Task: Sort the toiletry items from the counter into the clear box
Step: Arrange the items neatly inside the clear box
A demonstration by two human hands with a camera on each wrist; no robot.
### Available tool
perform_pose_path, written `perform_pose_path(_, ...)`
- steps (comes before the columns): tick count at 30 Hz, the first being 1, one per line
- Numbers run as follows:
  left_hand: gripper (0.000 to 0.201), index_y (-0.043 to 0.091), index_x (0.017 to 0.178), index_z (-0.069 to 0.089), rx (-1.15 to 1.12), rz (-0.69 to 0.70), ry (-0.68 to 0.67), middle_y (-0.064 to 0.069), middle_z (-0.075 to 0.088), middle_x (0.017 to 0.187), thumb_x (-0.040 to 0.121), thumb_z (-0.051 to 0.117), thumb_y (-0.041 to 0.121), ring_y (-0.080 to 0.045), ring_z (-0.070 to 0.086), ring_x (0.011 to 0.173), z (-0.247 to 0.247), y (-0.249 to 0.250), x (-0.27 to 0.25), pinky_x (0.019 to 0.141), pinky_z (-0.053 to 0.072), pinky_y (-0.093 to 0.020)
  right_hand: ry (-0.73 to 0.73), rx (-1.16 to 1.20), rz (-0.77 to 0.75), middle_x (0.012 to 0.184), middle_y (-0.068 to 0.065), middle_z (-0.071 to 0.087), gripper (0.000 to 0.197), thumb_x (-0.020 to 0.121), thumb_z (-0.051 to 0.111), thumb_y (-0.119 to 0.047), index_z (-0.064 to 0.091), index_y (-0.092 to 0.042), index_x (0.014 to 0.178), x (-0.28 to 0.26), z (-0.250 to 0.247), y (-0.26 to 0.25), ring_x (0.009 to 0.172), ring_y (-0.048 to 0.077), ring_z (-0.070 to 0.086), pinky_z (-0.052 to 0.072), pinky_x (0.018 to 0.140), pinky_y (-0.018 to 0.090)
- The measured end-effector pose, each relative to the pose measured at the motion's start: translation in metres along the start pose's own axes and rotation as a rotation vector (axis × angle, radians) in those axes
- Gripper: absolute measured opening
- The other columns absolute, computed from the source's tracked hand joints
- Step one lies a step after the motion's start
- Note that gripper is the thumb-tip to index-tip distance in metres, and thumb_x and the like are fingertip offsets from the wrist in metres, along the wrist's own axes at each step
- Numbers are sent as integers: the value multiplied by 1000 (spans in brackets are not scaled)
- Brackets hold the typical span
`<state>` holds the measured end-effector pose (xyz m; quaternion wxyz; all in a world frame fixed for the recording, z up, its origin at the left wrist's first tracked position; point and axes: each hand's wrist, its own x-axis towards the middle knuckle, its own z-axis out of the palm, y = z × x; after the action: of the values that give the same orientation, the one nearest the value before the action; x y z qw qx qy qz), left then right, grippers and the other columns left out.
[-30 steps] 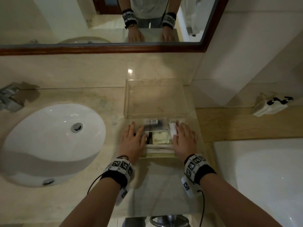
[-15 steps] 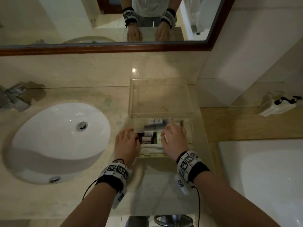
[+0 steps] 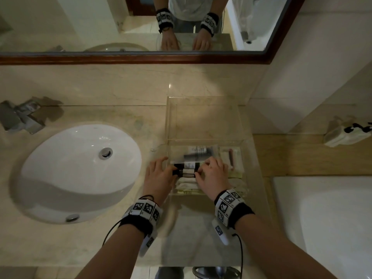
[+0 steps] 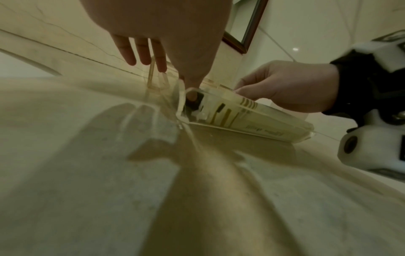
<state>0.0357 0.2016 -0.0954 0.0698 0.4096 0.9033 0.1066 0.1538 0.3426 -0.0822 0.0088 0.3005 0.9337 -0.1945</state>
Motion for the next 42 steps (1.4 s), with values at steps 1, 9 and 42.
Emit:
perform_pose_path(1,28,22,89,70,-9,-4,2,-12,62,118,66,82,33,-36,58,106,0,0,0,84,53,-45,13,18,6,114,0,48,24,89,51,-37,62,-19,99,0,1,0,113,21,39,29,97,36)
perform_pose_path(9,30,24,98,67,-58,-21,21,-12,56,127,73,75,39,-35,52,113,1,-2,-1,94,48,-45,45,63,105,117,2,46,27,91,48,-36,58,-18,109,2,4,-4,113,21,39,32,100,35)
perform_pose_path(42,41,9,130,44,-666,-363,-68,-6,48,124,93,55,20,-22,53,112,-14,20,-2,93,44,-30,312,602,698,91,12,56,7,86,51,-15,56,-12,90,10,-8,89,82,24,53,44,71,31)
